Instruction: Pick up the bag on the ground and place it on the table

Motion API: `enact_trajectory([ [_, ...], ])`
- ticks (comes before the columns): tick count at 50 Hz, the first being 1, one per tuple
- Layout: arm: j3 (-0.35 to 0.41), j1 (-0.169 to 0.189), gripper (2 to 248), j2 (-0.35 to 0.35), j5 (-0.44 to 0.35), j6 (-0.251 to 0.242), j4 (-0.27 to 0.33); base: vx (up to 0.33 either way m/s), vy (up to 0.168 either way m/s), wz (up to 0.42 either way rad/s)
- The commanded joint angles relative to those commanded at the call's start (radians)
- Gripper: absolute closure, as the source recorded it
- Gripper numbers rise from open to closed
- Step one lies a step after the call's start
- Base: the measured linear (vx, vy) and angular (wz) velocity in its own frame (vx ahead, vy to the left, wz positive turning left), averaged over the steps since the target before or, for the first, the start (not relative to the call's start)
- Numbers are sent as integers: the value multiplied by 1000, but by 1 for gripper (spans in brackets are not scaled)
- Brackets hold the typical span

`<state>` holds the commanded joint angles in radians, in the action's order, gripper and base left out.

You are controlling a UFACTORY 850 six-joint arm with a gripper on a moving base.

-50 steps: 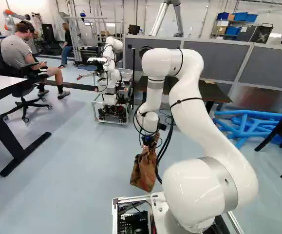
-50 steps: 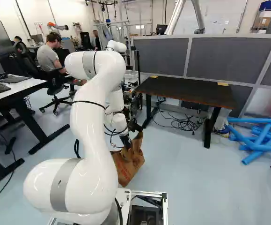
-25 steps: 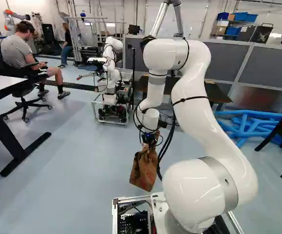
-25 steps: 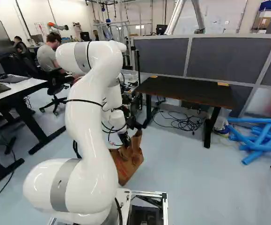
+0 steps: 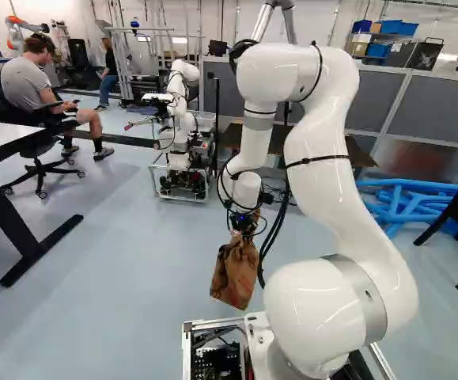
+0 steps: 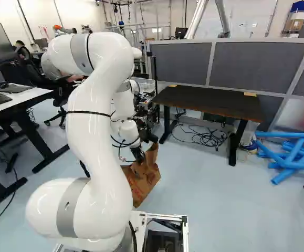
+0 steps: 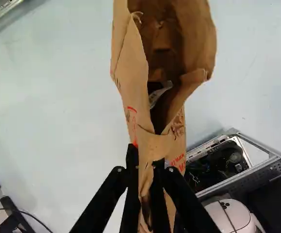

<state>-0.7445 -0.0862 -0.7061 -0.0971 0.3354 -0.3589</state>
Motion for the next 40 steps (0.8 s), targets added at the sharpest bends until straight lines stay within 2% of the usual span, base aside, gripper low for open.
enact_trajectory([
  [19,58,-1,229,90,5,0,0,0,0,0],
  [40,113,-1,229,191,56,0,0,0,0,0],
])
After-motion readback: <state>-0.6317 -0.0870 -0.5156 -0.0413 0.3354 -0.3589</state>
